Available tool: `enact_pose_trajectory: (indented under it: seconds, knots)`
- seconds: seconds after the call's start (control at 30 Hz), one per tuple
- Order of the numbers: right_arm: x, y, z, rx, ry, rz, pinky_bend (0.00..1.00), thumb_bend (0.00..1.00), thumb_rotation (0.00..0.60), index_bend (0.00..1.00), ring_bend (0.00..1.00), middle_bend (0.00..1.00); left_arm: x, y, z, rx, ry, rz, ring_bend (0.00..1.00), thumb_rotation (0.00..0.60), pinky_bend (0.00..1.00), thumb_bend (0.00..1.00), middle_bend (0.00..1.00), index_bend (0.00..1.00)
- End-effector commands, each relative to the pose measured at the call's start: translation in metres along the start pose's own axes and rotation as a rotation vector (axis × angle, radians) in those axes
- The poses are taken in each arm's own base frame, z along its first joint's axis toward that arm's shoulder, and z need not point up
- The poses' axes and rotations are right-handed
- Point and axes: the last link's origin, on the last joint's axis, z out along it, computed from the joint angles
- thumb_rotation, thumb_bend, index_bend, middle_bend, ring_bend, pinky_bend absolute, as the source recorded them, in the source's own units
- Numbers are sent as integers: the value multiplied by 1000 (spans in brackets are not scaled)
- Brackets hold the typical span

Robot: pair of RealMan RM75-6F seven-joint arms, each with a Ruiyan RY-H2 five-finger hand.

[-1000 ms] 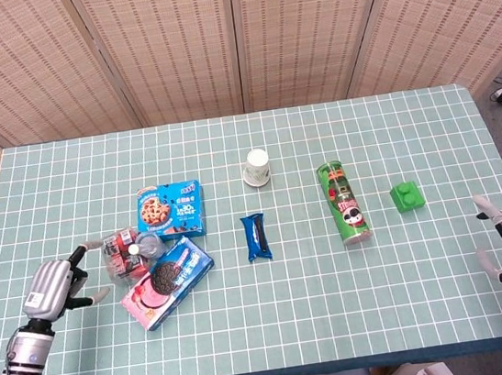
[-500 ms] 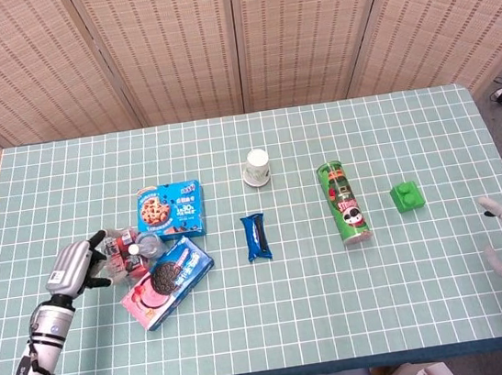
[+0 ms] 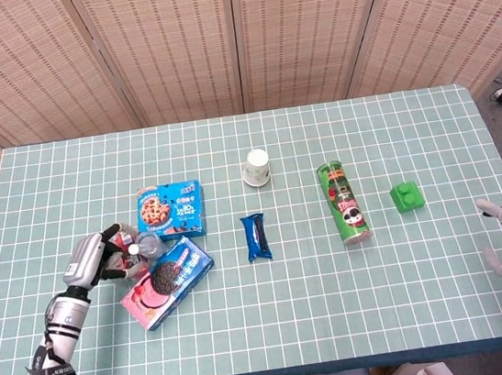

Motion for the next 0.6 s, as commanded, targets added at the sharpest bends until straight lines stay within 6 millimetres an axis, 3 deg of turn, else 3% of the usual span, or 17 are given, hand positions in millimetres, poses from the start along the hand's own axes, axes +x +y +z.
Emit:
enact_pose_trajectory:
  seconds: [0.03, 0.33, 0.6]
  knots:
    - [-1, 0, 0, 0, -3, -1, 372, 361, 600, 192, 287, 300, -1, 2, 2, -1, -2, -11, 1000, 600, 1000, 169, 1000, 500]
    - [-2, 0, 1, 3, -12, 0, 372, 361, 600, 199, 287, 300, -9, 8, 8, -6, 1, -92, 1000, 600, 1000, 169, 1000, 563]
    - [-1, 1, 1, 1, -11, 6, 372, 361, 600, 200, 287, 300, -17, 10, 14, -27, 31, -131, 1000, 600, 1000, 169, 1000, 549]
